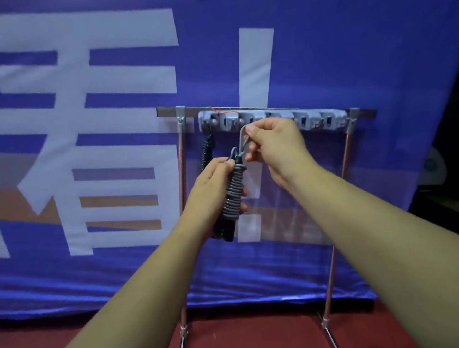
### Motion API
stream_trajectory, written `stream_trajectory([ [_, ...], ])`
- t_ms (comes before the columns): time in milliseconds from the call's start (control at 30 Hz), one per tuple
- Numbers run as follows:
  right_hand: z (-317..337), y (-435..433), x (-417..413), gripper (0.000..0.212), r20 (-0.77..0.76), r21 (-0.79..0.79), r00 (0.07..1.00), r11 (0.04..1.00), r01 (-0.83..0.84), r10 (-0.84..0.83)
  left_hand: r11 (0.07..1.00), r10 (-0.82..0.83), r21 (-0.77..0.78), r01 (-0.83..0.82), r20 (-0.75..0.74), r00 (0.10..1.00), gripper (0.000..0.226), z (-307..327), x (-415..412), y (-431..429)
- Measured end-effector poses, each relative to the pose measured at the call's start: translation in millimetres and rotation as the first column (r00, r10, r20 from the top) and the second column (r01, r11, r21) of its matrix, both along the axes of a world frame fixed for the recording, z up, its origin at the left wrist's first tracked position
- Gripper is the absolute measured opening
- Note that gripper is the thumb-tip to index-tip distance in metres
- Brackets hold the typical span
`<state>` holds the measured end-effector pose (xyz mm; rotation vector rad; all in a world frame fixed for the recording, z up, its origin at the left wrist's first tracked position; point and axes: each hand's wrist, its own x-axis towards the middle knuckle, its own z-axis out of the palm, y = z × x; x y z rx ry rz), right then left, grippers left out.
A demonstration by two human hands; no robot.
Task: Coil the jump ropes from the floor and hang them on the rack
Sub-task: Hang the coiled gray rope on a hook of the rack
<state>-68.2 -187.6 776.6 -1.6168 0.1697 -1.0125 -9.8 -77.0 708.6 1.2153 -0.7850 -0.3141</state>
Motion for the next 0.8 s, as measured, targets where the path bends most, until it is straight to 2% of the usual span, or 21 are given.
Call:
stream_trajectory([
  [100, 4, -18, 29, 0.019, -0.129, -0.096, 0.991, 0.995, 0.029, -0.041, 0.999, -0.007, 0.044, 0.009, -0.036, 0.999, 0.018, 3, 23, -11],
  [167, 12, -33, 45, 0.014, -0.209, -0.171, 0.974, 0.984, 0.048, -0.084, 0.997, 0.012, 0.076, -0.012, -0.003, 1.000, 0.021, 4, 43, -19],
  [267, 32, -49, 61, 0.010, -0.194, -0.211, 0.971, 0.972, 0.100, -0.142, 0.990, 0.060, 0.125, -0.072, 0.093, 0.994, 0.045, 11, 70, -34],
  [400, 48, -64, 94, 0.015, -0.170, -0.279, 0.955, 0.941, 0.190, -0.243, 0.988, 0.112, 0.094, -0.122, 0.107, 0.988, 0.031, 20, 94, -63],
  [500, 47, -80, 116, 0.016, -0.202, -0.327, 0.927, 0.914, 0.240, -0.316, 0.969, 0.175, 0.146, -0.198, 0.160, 0.972, 0.028, 21, 105, -79],
  [667, 39, -107, 144, 0.025, -0.208, -0.273, 0.913, 0.917, 0.292, -0.352, 0.928, 0.262, 0.174, -0.331, 0.330, 0.907, 0.022, 9, 137, -99],
  [800, 27, -119, 168, 0.027, -0.198, -0.287, 0.897, 0.898, 0.332, -0.395, 0.907, 0.281, 0.211, -0.364, 0.340, 0.897, 0.021, 1, 152, -112],
])
